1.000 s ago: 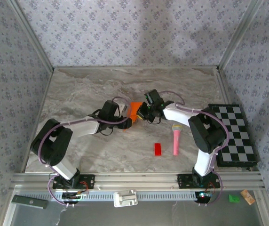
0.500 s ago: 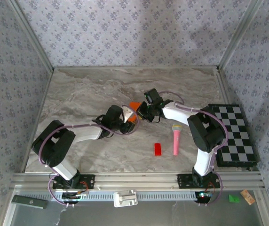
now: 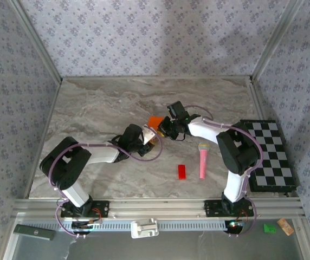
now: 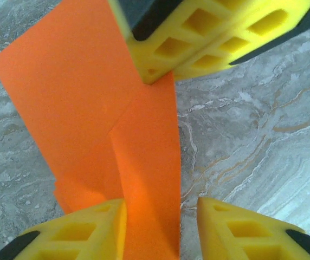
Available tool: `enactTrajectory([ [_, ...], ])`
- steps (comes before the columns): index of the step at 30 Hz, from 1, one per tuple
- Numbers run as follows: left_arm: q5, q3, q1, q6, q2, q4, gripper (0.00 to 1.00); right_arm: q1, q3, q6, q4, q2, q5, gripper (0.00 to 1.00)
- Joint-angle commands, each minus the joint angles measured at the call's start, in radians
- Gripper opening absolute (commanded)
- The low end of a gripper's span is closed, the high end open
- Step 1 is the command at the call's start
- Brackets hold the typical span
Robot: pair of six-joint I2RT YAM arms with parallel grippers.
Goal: Fold a paper plane with a square sheet of paper (pick it up from the middle)
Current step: Fold the wing for the fifth time at the center of the table.
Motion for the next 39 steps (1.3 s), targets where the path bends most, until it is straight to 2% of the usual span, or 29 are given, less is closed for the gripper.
enactTrajectory([
  [1,-0.017,0.0,-0.007,0.032,0.021,0.021,0.33,-0.008,0.013,0.016,-0.032,0.004,-0.015,0.01],
  [9,-0.038,0.008,-0.007,0.041,0.026,-0.003,0.24,-0.011,0.015,0.017,-0.041,0.005,-0.018,0.02],
  [16,-0.033,0.011,-0.007,0.043,0.034,-0.008,0.17,-0.012,0.021,0.015,-0.053,0.009,-0.021,0.09],
  [29,0.0,0.015,-0.004,0.019,0.059,-0.012,0.1,-0.011,0.076,-0.046,-0.151,0.006,0.032,0.5],
  [34,0.042,0.01,0.013,-0.018,0.06,-0.008,0.09,-0.016,0.087,-0.072,-0.172,-0.01,0.051,0.55],
  [39,0.149,-0.006,0.061,-0.122,0.053,0.027,0.08,-0.026,0.076,-0.093,-0.171,-0.035,0.074,0.59],
])
